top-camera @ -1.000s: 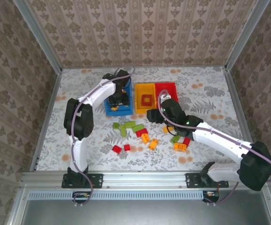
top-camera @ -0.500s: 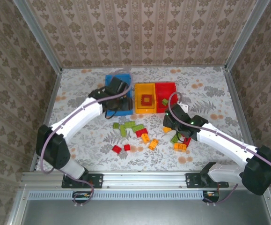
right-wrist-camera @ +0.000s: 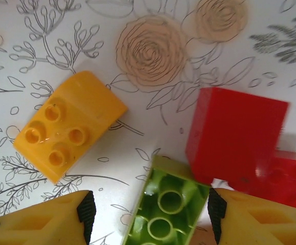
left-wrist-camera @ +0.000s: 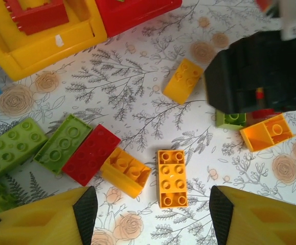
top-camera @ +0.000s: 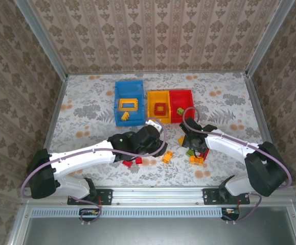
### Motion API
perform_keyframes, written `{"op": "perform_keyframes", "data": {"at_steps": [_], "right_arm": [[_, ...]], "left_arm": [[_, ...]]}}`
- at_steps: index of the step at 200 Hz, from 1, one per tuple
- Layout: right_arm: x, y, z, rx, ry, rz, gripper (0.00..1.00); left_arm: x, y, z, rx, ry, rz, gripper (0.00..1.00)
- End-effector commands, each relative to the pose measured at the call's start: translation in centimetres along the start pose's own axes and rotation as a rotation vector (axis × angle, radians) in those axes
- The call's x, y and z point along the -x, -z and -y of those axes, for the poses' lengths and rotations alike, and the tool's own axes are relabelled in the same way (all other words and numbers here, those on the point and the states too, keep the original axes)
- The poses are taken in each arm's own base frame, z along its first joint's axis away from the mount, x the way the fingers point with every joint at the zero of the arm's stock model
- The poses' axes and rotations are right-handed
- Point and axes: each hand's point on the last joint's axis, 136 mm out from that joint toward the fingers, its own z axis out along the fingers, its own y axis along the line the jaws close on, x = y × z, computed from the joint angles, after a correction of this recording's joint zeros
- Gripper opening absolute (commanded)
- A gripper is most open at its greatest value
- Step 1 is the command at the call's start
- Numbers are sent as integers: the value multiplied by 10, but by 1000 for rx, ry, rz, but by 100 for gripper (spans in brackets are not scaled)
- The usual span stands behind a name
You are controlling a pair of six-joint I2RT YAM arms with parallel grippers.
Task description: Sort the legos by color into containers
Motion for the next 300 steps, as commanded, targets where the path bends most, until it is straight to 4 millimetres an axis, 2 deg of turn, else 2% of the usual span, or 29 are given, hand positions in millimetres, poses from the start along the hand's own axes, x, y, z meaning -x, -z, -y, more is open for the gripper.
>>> {"op": "perform_keyframes", "data": {"at_steps": [1,29,52,109,132,137,150,164,185,190,216,240,251,268,286,300], "right_arm": [[-14,-13,0,13,-43,-57,63],[-23,-17,13,-11,-60,-69,62],[-21,-24,12,26,-80,-59,59],[1,-25,3,74,-32,-7,29],[23,-3,-10,101,43,64,20],[34,12,-15,128,54,108,20],[56,36,-21,143,88,193,19],[80,54,-29,164,111,265,19],[108,58,-50,218,137,277,19],[112,49,-54,206,148,262,19],[140,31,-74,184,173,248,19],[160,13,-80,121,175,232,20],[166,7,-82,103,167,220,26],[172,6,-88,106,175,214,42],[177,18,-94,130,183,229,52],[178,35,-95,152,188,255,57]], "left_arm": [[11,4,-1,59,22,63,63],[20,6,12,71,-5,78,62],[24,7,19,77,-24,86,62],[27,5,23,98,-35,88,62],[33,11,21,120,-34,104,61],[36,14,20,124,-31,111,61],[41,20,19,133,-22,136,61],[49,26,17,139,-6,174,62],[62,33,17,142,1,226,62],[66,33,18,141,-2,235,62],[77,30,20,156,-18,245,62],[81,24,20,159,-13,236,63],[80,22,18,163,1,223,63],[76,21,13,182,14,203,64],[63,18,-1,229,44,163,65],[48,14,-14,258,89,119,66]]}}
